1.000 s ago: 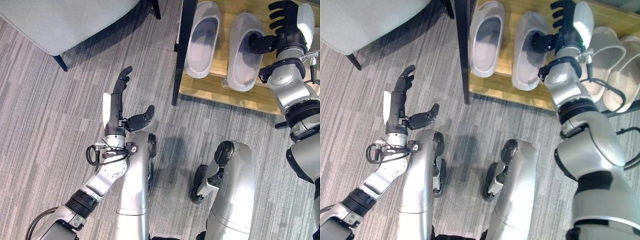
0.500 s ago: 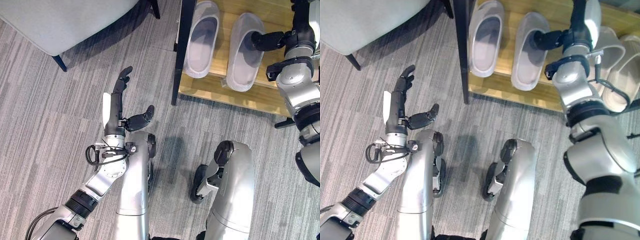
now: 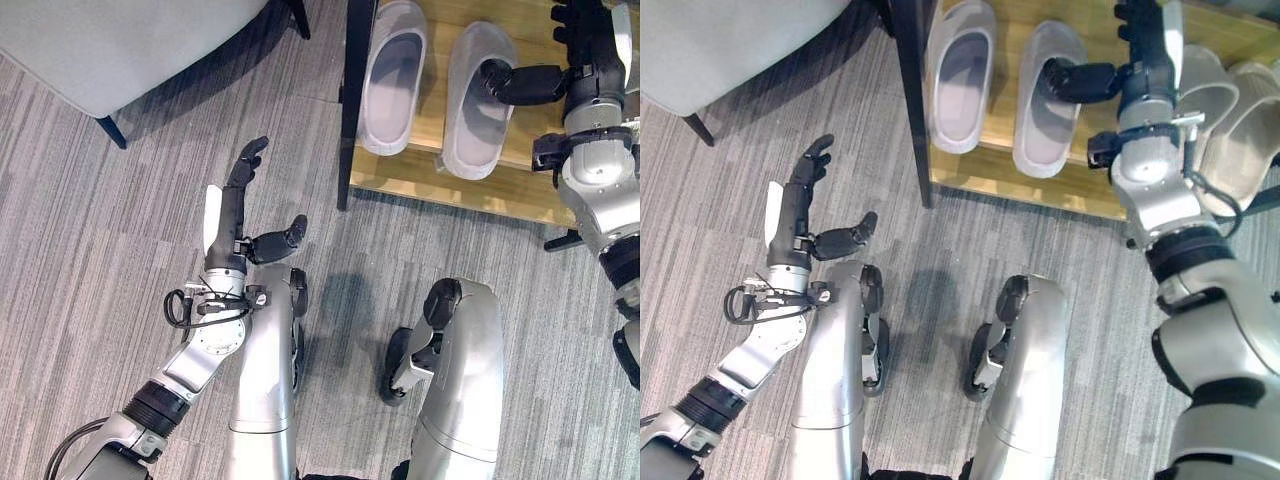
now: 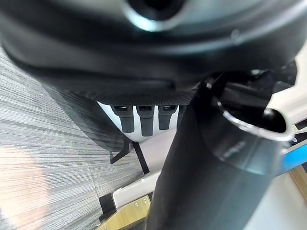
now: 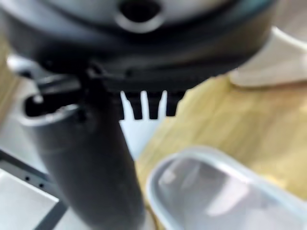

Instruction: Arrange the slippers neatly on the shoe rack.

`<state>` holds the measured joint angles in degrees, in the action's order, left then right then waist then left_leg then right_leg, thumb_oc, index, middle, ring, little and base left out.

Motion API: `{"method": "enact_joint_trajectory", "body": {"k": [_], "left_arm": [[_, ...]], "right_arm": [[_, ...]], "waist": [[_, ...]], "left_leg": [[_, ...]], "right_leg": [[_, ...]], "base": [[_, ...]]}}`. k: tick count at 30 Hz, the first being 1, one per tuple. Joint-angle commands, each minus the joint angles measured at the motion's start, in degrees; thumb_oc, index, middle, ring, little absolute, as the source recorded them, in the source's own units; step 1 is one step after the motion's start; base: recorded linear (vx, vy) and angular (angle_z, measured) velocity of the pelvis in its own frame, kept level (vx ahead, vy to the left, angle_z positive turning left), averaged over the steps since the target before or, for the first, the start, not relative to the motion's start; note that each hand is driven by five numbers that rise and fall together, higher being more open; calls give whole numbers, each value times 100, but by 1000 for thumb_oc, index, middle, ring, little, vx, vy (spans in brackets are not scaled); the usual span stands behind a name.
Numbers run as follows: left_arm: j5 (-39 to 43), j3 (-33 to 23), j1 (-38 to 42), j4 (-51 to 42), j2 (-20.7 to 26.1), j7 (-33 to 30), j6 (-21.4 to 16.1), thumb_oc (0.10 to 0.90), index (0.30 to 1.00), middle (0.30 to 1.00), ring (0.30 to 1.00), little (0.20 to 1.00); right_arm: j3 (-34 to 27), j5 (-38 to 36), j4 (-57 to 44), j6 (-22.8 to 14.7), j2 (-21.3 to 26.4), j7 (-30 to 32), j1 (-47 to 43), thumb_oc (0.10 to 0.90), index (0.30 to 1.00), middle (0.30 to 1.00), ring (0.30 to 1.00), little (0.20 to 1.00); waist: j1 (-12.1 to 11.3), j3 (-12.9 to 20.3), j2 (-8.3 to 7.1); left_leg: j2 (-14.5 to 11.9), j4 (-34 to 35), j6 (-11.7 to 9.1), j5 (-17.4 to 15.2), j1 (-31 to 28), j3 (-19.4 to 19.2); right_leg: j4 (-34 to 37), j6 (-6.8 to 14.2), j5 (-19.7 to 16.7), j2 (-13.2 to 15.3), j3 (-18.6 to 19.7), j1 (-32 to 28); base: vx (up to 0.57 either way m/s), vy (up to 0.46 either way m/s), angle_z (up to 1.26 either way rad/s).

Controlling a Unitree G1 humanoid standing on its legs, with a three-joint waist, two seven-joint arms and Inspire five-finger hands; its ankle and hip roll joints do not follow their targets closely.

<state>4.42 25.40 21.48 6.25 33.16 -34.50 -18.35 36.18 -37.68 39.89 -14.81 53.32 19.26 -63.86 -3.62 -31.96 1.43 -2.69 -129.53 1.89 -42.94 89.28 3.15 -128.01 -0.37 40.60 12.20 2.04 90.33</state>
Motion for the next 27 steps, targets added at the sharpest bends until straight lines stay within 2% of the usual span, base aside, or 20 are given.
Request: {"method": "enact_joint_trajectory", "body": {"k": [1,4,11,12,14,27], "left_arm": [[-348,101,-476,-304,39,-2,-118,800,900,900,900,900],[-392,104,-460,-274,42,-29,-115,800,900,900,900,900],[-556,17,-364,-248,-82,-234,-34,800,900,900,900,900],[-558,26,-364,-251,-71,-236,-33,800,900,900,900,900],[-613,-27,-358,-262,-102,-290,0,800,900,900,900,900],[-822,-38,-277,-213,-205,-619,79,800,900,900,900,900]], "right_arm": [[-772,-124,-878,-814,574,61,-139,800,900,900,900,900],[-912,124,-1073,-777,594,204,25,800,900,900,900,900],[-1228,839,-1537,-669,266,609,481,800,900,900,900,900],[-1264,856,-1563,-661,262,619,520,800,900,900,900,900],[-1586,823,-1683,-728,-37,664,917,800,900,900,900,900],[-1821,1131,-1838,-643,-658,789,1504,800,900,900,900,900]], "waist": [[-153,217,-205],[-149,217,-229],[-88,217,-265],[-97,217,-274],[-52,217,-277],[39,217,-292]], "left_leg": [[44,-122,-47,-458,68,446],[47,-122,-47,-448,68,446],[40,-105,-25,-431,68,440],[41,-106,-24,-430,68,439],[58,-102,-11,-424,68,425],[82,-85,35,-394,68,396]], "right_leg": [[-298,-119,341,74,278,-38],[-296,-120,328,71,283,-38],[-256,-139,293,35,247,-38],[-258,-139,293,35,249,-38],[-258,-142,293,-2,244,-38],[-244,-150,288,-36,234,-38]], "base": [[0,0,0],[0,0,0],[-5,-3,0],[0,0,0],[0,0,0],[0,0,0]]}}
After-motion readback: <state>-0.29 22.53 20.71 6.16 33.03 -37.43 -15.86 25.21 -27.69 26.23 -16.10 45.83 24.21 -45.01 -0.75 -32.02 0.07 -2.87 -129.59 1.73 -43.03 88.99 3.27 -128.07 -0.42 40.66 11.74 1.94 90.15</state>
